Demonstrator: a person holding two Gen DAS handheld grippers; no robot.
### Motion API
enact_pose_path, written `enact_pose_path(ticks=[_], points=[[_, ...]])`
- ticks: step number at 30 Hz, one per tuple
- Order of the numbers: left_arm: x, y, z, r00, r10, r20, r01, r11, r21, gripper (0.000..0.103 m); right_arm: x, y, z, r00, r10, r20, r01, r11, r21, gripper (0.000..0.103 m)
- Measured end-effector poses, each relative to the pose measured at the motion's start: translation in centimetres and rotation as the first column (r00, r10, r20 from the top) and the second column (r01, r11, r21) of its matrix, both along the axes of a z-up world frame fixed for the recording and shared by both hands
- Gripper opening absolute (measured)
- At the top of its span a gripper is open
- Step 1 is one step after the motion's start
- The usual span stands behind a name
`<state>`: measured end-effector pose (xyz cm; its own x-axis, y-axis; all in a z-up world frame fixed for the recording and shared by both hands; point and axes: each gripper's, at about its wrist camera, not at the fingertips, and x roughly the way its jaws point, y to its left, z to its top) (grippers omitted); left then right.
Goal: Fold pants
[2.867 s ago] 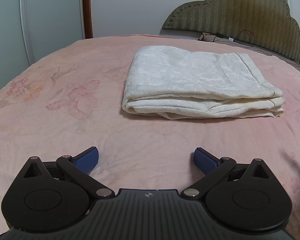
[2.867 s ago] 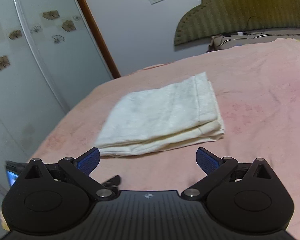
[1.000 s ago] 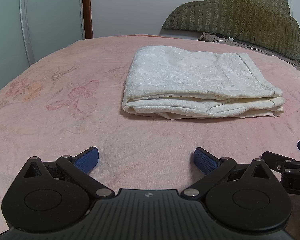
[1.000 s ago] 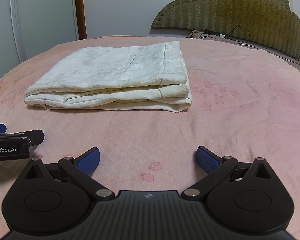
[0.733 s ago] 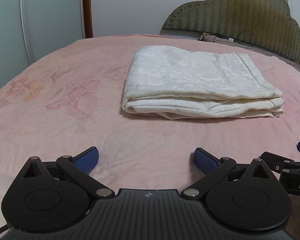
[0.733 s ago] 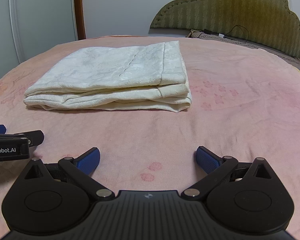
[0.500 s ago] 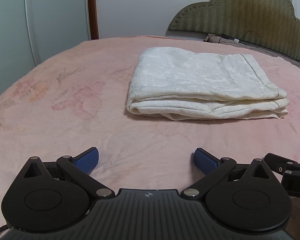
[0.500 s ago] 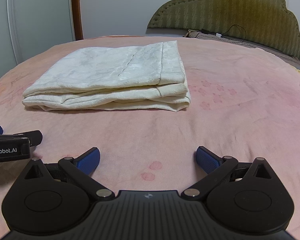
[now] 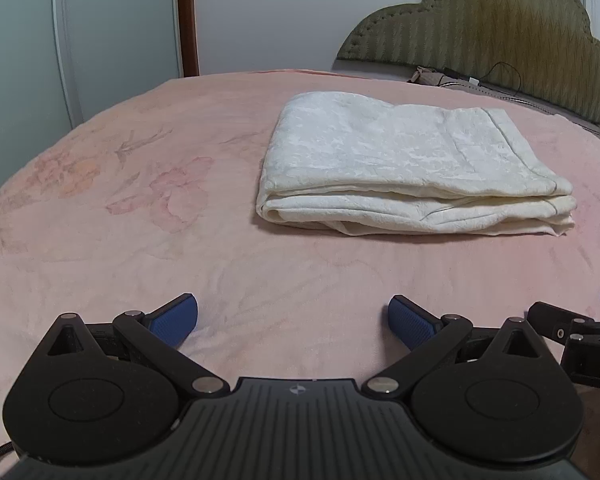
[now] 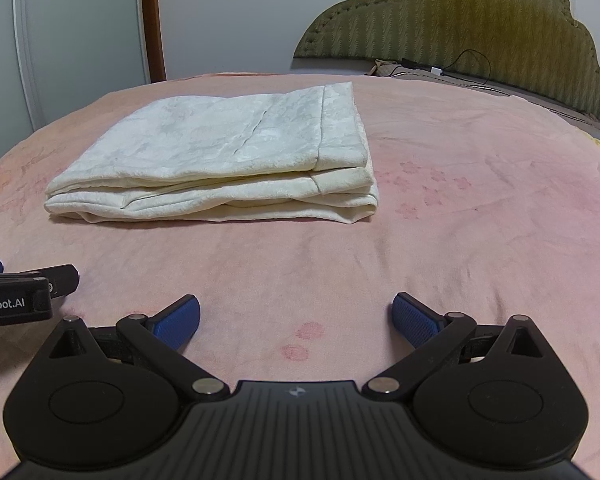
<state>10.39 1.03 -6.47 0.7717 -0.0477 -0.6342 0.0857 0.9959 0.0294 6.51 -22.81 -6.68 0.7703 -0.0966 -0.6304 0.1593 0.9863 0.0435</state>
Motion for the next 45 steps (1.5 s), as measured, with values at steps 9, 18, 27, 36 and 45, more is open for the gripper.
enact_pose_path(ticks=[9, 18, 27, 36, 45], points=[[-0.2, 0.1, 0.0, 1.0, 0.0, -0.003, 0.0, 1.0, -0.013, 0.103, 0.0, -0.1, 0.0, 1.0, 0.0, 0.0, 0.0, 1.0, 0.001, 0.103], [-0.1, 0.2, 0.0, 1.0, 0.0, -0.003, -0.001, 1.0, -0.017, 0.103, 0.0, -0.1, 0.0, 1.0, 0.0, 0.0, 0.0, 1.0, 0.0, 0.103], [0.0, 0.5, 0.2, 1.0, -0.02, 0.0, 0.02, 1.0, 0.003, 0.103, -0.1, -0.1, 0.0, 1.0, 0.0, 0.003, 0.0, 1.0, -0.005, 0.103], [0.3, 0.8, 0.0, 1.0, 0.001, -0.003, -0.001, 1.0, -0.004, 0.103, 0.1, 1.3, 0.1, 0.999, 0.037, 0.009, -0.036, 0.996, -0.077, 0.103], [0.3, 0.9, 0.0, 1.0, 0.001, -0.004, -0.001, 1.0, -0.012, 0.103, 0.3, 0.1, -0.1, 1.0, 0.005, 0.0, -0.005, 1.0, -0.004, 0.103]])
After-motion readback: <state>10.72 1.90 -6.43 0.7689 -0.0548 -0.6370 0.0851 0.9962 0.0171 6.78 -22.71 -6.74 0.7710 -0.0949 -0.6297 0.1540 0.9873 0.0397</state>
